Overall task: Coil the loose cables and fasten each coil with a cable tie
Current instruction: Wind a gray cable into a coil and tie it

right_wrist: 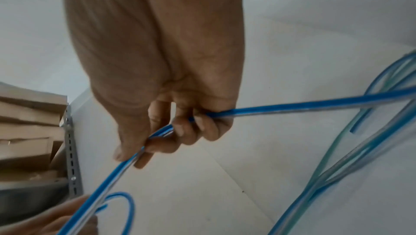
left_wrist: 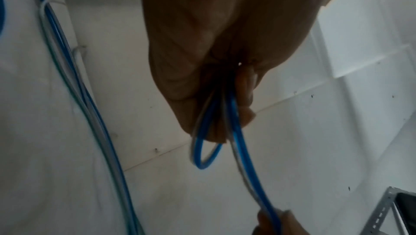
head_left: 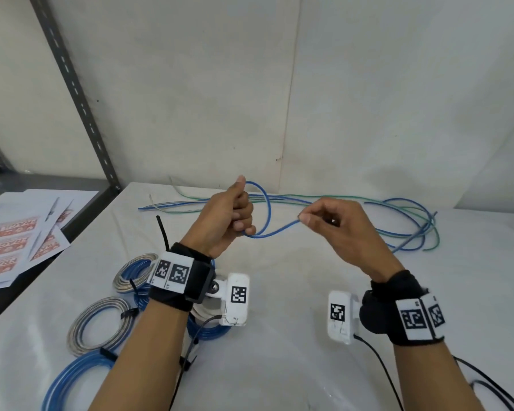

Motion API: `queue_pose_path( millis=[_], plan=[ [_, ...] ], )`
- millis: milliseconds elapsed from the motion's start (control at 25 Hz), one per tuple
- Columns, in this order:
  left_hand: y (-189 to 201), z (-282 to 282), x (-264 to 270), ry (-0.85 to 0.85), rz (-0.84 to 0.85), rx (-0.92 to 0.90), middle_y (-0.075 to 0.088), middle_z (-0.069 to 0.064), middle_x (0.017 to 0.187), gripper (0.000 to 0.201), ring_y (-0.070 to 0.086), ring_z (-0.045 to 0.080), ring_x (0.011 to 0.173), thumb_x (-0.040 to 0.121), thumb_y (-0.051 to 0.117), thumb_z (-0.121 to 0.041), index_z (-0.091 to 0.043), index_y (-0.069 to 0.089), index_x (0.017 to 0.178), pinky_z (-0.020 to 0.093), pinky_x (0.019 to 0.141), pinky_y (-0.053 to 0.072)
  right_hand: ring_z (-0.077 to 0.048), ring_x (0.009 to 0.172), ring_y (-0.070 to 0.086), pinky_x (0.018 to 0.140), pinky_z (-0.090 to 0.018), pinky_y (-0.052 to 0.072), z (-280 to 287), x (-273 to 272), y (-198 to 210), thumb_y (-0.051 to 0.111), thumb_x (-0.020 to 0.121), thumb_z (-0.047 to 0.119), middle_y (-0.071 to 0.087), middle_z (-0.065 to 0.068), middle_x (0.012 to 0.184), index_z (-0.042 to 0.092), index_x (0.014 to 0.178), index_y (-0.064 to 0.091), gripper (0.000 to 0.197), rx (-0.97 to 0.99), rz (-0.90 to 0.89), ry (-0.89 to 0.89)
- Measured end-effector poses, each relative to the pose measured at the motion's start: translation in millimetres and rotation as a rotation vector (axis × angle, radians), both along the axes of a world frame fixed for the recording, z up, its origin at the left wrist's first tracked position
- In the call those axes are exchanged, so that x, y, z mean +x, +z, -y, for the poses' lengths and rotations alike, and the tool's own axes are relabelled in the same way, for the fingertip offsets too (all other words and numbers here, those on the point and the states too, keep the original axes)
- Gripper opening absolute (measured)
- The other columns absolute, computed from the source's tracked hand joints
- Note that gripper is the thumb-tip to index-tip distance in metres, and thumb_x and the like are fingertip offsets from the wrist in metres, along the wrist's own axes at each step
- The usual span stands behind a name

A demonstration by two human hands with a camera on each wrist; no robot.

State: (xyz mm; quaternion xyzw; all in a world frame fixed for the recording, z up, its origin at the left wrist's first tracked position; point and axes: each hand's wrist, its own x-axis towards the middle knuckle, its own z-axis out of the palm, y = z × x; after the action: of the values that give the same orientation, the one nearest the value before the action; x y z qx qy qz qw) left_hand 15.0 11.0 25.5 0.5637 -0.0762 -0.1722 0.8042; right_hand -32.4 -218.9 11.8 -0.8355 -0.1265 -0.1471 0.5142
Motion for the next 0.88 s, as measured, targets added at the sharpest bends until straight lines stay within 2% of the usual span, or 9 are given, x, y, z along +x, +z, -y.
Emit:
queue_pose_path(
  millis=[80, 200, 320, 400, 480, 560, 720, 800, 880],
  plan=[
    [-3, 3, 0, -0.087, -0.064, -0.07, 0.021, -0.005, 0.05, 0.055, 0.021, 0.011, 0.04, 0.106, 0.041, -0.044, -0.021, 0.029, 0.058, 0.025, 0.046, 0.034, -0.005, 0.069, 0.055, 0.066, -0.018, 0.042, 1, 0, 1, 0.073, 0.093, 0.021, 0.069, 0.01, 0.076, 0.017, 0.086, 0.075, 0.009, 0.0, 0.019, -0.042],
    [-3, 3, 1, -0.201, -0.104, -0.153, 0.011, -0.006, 0.05, 0.056, 0.008, 0.011, 0.042, 0.105, 0.04, -0.044, -0.023, 0.023, 0.055, 0.023, 0.04, 0.017, -0.004, 0.065, 0.06, 0.068, -0.021, 0.047, -2, -4, 0, 0.07, 0.095, 0.02, 0.071, 0.01, 0.08, 0.022, 0.091, 0.075, 0.006, -0.126, -0.168, 0.11],
    [-5, 12, -7, -0.31, -0.04, -0.006, 0.008, -0.006, 0.052, 0.056, 0.005, 0.012, 0.044, 0.103, 0.039, -0.046, -0.024, 0.019, 0.056, 0.024, 0.041, 0.012, -0.016, 0.082, 0.071, 0.072, -0.027, 0.058, -21, -4, 1, 0.069, 0.095, 0.022, 0.073, 0.003, 0.101, 0.022, 0.121, 0.07, 0.025, 0.085, -0.054, 0.103],
    [-7, 20, -14, -0.383, 0.014, 0.122, 0.011, -0.006, 0.051, 0.058, 0.006, 0.012, 0.044, 0.105, 0.036, -0.045, -0.024, 0.022, 0.053, 0.026, 0.043, 0.011, -0.016, 0.086, 0.072, 0.069, -0.028, 0.059, -33, -3, 4, 0.071, 0.093, 0.017, 0.075, 0.002, 0.102, 0.02, 0.12, 0.071, 0.027, 0.216, 0.058, 0.086],
    [-8, 24, -17, -0.419, 0.057, 0.184, 0.013, -0.005, 0.052, 0.057, 0.007, 0.013, 0.045, 0.107, 0.034, -0.042, -0.023, 0.023, 0.055, 0.026, 0.045, 0.011, -0.015, 0.082, 0.072, 0.07, -0.026, 0.058, -35, -3, 4, 0.074, 0.091, 0.011, 0.078, 0.002, 0.096, 0.014, 0.11, 0.075, 0.02, 0.237, 0.075, 0.085],
    [-7, 25, -16, -0.382, 0.107, 0.234, 0.013, -0.002, 0.056, 0.053, 0.009, 0.014, 0.048, 0.107, 0.038, -0.04, -0.019, 0.024, 0.061, 0.026, 0.046, 0.015, -0.021, 0.078, 0.073, 0.073, -0.027, 0.059, -31, -4, 5, 0.076, 0.088, 0.007, 0.079, -0.001, 0.09, 0.012, 0.105, 0.074, 0.018, 0.266, 0.071, 0.075],
    [-10, 29, -16, -0.186, 0.279, 0.338, 0.024, -0.006, 0.057, 0.042, 0.022, 0.013, 0.05, 0.107, 0.045, -0.035, -0.013, 0.044, 0.071, 0.024, 0.049, 0.031, -0.031, 0.07, 0.072, 0.069, -0.034, 0.06, -29, -5, 5, 0.079, 0.086, 0.007, 0.077, -0.009, 0.082, 0.006, 0.092, 0.072, 0.01, 0.286, 0.087, 0.002],
    [-11, 32, -17, -0.131, 0.308, 0.324, 0.023, -0.006, 0.06, 0.043, 0.02, 0.013, 0.052, 0.108, 0.042, -0.035, -0.016, 0.038, 0.07, 0.024, 0.049, 0.028, -0.029, 0.076, 0.073, 0.073, -0.038, 0.061, -34, -4, 1, 0.08, 0.087, 0.014, 0.076, -0.009, 0.086, 0.009, 0.095, 0.072, 0.012, 0.286, 0.092, -0.039],
    [-9, 33, -14, -0.033, 0.269, 0.142, 0.015, -0.004, 0.062, 0.044, 0.012, 0.013, 0.052, 0.109, 0.037, -0.039, -0.022, 0.028, 0.07, 0.025, 0.046, 0.017, -0.022, 0.09, 0.073, 0.081, -0.043, 0.062, -37, -2, -2, 0.08, 0.086, 0.027, 0.075, -0.005, 0.102, 0.016, 0.111, 0.067, 0.03, 0.307, -0.026, -0.041]
  ],
)
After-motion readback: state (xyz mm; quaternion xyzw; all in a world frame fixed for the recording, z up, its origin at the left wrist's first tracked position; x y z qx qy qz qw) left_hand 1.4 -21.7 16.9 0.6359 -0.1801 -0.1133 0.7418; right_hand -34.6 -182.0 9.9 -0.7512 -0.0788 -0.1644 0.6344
